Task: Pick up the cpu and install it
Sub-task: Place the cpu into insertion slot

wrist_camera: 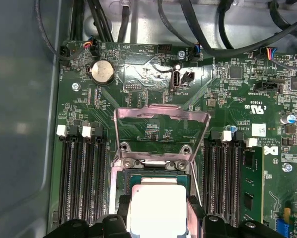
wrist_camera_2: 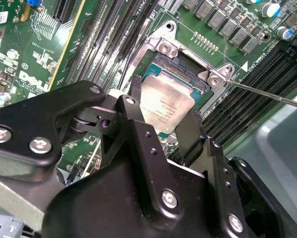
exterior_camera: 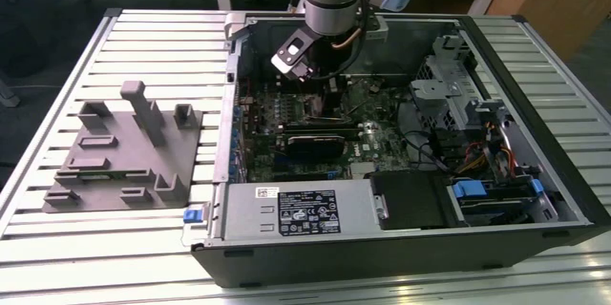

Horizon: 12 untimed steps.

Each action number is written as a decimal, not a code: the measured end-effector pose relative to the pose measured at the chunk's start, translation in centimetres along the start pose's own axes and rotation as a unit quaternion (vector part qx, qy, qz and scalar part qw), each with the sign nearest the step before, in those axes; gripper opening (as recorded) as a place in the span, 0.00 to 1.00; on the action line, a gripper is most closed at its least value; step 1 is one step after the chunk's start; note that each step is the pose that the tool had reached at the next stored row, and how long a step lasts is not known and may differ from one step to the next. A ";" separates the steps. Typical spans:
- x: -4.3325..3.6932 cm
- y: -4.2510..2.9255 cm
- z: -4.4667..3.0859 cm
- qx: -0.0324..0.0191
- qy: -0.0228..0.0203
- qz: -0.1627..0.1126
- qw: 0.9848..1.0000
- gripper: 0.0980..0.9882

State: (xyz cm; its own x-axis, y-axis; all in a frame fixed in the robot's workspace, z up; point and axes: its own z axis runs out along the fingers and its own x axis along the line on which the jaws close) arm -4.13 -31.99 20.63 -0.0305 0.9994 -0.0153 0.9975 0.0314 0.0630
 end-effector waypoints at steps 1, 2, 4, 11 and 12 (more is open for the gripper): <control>0.00 -0.01 0.06 0.000 0.000 0.000 1.000 0.48; 0.00 -0.01 0.12 0.000 0.000 0.000 1.000 0.48; 0.00 -0.02 0.24 0.000 0.000 0.000 1.000 0.48; 0.01 -0.04 0.57 0.000 0.000 0.000 1.000 0.48; 0.01 -0.04 0.60 0.000 0.000 0.000 1.000 0.48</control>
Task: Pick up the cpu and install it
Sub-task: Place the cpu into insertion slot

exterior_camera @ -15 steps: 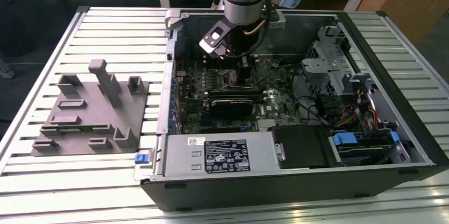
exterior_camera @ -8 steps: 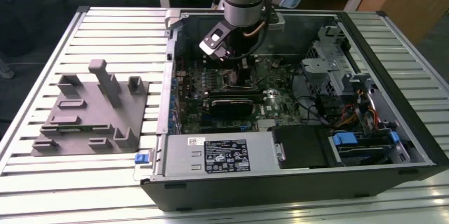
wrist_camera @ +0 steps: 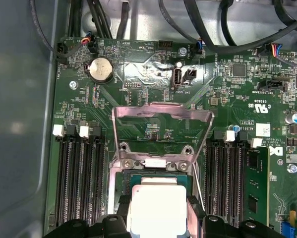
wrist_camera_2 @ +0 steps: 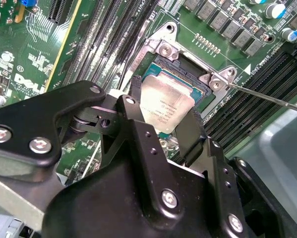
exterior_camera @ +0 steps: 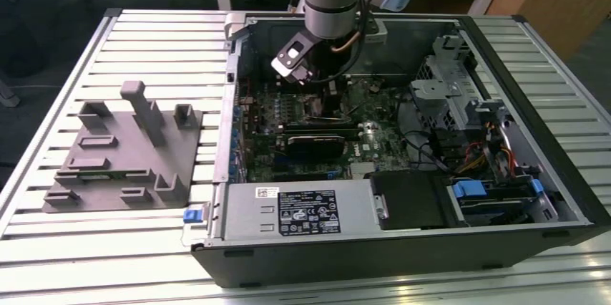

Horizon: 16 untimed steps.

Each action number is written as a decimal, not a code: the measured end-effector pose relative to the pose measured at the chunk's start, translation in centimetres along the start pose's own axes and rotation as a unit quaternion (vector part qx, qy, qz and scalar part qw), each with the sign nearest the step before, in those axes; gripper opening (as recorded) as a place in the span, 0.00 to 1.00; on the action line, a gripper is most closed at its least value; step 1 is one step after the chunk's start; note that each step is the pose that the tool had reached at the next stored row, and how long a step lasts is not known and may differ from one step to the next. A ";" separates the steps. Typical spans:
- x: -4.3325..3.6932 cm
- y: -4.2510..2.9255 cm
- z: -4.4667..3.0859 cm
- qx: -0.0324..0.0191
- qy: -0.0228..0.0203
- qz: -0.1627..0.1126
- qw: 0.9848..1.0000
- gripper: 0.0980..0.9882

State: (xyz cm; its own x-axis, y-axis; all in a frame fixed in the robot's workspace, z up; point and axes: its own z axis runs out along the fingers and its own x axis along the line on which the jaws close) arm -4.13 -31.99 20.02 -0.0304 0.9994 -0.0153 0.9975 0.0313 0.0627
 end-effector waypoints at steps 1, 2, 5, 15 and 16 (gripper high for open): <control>0.00 0.00 0.04 0.000 0.000 0.000 1.000 0.48; 0.00 -0.01 0.09 0.000 0.000 0.000 1.000 0.48; 0.00 -0.02 0.20 0.000 0.000 0.000 1.000 0.48; 0.01 -0.02 0.28 0.000 0.000 0.000 1.000 0.48; 0.01 -0.02 0.28 0.000 0.000 0.000 1.000 0.48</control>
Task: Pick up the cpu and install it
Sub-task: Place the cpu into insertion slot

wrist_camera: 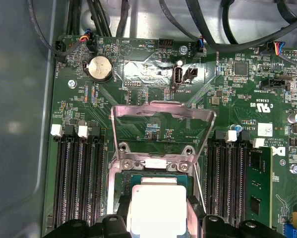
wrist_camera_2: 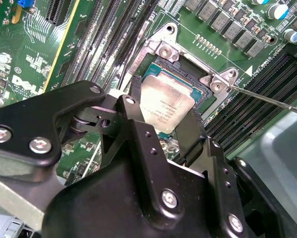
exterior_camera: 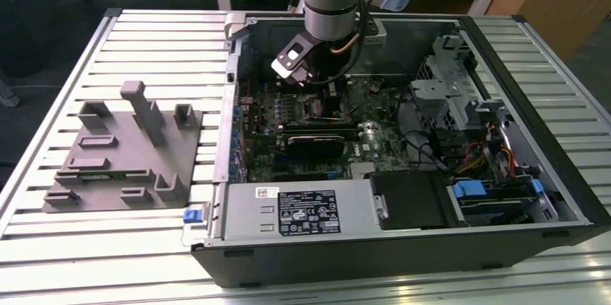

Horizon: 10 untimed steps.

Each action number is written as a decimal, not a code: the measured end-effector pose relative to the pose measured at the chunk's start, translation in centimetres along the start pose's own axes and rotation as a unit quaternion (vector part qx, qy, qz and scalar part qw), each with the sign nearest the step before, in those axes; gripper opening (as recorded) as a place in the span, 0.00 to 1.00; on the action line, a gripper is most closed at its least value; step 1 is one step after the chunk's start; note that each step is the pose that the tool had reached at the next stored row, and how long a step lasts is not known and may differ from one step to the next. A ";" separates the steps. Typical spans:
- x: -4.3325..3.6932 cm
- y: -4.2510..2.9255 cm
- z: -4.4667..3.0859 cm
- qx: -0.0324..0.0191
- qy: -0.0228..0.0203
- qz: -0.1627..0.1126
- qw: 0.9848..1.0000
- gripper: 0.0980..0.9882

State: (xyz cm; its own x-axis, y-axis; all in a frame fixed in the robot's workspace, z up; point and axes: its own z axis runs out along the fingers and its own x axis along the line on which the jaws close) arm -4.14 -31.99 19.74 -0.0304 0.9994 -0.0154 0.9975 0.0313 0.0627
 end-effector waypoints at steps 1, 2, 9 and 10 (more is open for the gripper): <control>0.00 0.00 0.00 0.000 0.000 0.000 1.000 0.48; 0.00 0.00 0.00 0.000 0.000 0.000 1.000 0.48; 0.03 0.00 0.02 0.000 0.000 0.000 1.000 0.57; 0.07 0.00 0.02 0.000 0.000 0.000 1.000 0.57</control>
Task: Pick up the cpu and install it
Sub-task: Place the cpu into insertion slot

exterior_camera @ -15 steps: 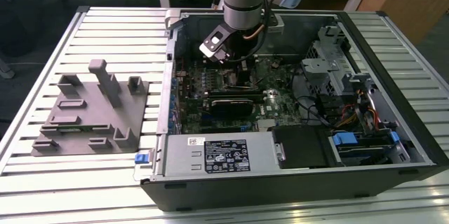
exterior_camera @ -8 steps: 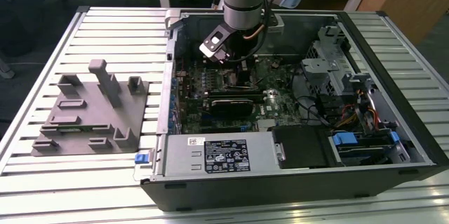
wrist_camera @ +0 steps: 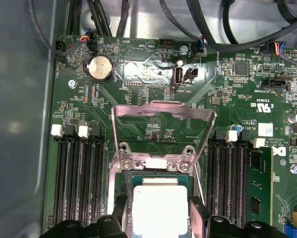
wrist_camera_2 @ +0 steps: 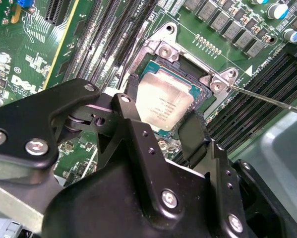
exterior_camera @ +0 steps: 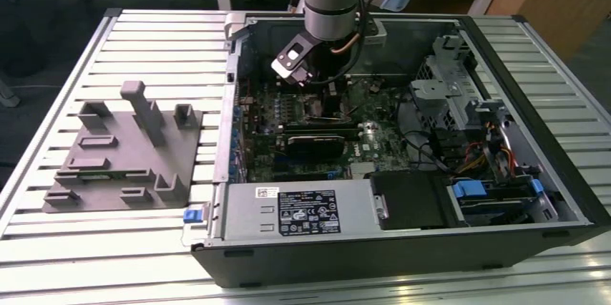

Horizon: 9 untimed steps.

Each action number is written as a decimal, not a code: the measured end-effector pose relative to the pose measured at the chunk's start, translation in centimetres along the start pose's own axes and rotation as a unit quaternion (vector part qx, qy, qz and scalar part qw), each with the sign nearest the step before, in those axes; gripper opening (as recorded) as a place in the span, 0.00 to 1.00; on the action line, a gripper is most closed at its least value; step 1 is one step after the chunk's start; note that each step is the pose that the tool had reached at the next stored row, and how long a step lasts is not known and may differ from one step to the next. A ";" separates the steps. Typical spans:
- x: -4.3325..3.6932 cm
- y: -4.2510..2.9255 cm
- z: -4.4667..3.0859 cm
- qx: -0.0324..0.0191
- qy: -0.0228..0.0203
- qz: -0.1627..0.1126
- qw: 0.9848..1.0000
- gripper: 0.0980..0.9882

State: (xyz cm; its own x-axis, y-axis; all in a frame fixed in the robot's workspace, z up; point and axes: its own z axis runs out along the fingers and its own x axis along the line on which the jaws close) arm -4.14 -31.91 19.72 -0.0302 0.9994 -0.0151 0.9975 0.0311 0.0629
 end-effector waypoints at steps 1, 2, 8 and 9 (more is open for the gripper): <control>0.05 0.00 -0.01 0.000 0.000 0.000 1.000 0.57; 0.11 0.00 -0.01 0.000 0.000 0.000 1.000 0.57; 0.42 0.02 0.02 0.000 0.000 0.000 1.000 0.57; 0.43 0.01 0.05 0.000 0.000 0.000 1.000 0.57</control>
State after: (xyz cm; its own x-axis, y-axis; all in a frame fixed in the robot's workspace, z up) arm -4.14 -31.49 19.66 -0.0303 0.9994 -0.0154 0.9975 0.0312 0.0627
